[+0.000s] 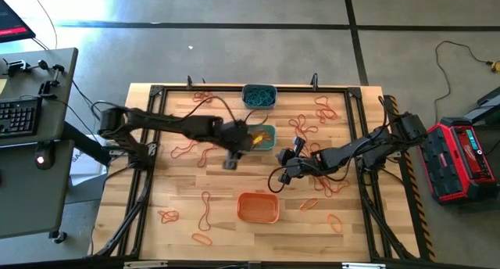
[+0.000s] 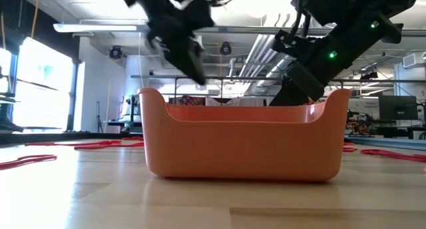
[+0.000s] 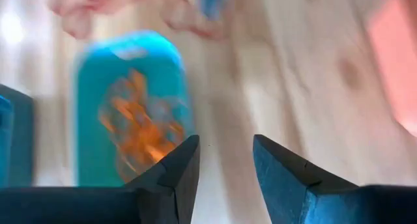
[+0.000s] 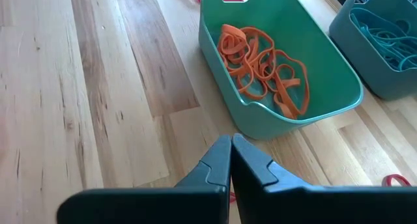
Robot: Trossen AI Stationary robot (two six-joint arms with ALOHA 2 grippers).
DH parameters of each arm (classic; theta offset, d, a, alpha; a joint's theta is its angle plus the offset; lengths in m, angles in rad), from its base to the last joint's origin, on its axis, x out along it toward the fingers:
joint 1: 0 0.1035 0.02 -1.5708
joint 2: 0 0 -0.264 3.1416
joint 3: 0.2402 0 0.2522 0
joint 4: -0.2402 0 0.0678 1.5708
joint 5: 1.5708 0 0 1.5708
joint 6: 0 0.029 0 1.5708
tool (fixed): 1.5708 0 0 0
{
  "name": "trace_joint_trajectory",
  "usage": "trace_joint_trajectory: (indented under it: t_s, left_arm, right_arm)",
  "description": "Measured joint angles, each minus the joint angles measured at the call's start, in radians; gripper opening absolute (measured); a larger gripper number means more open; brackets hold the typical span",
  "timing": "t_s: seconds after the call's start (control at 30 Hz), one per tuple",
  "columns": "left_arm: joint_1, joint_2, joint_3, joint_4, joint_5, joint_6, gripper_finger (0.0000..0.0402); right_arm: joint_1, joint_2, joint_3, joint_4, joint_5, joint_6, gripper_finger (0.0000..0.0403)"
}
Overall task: Sort rubber bands into baskets
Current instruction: Put the orange rubber band into the green bin
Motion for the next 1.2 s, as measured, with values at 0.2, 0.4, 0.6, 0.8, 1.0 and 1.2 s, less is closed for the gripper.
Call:
trace_joint_trajectory:
  t_s: [0.2,0.4,0.6,0.8,1.0,1.2]
  left_arm:
    - [-0.126,-0.100,-0.067,-0.205,-0.013,-0.077,0.0139]
    - [-0.308,-0.178,-0.130,-0.376,0.000,-0.271,0.0139]
    - [-0.494,-0.227,-0.190,-0.413,0.074,-0.500,0.0139]
    - [-0.643,-0.238,-0.293,-0.401,0.112,-0.761,0.0127]
    - [-0.793,-0.237,-0.401,-0.336,0.190,-0.979,0.0092]
    - [-0.918,-0.238,-0.447,-0.253,0.225,-1.146,0.0080]
  right_arm:
    - [0.000,0.000,0.000,0.007,0.002,-0.008,0.0000]
    - [-0.004,0.000,0.000,0.019,0.007,-0.019,0.0000]
    - [-0.021,0.000,0.000,0.034,0.007,-0.034,0.0000]
    - [-0.031,0.000,0.000,0.033,0.007,-0.038,0.0000]
    - [-0.031,0.000,0.000,0.033,0.007,-0.052,0.0000]
    - [-0.031,0.000,0.000,0.034,0.007,-0.051,0.0000]
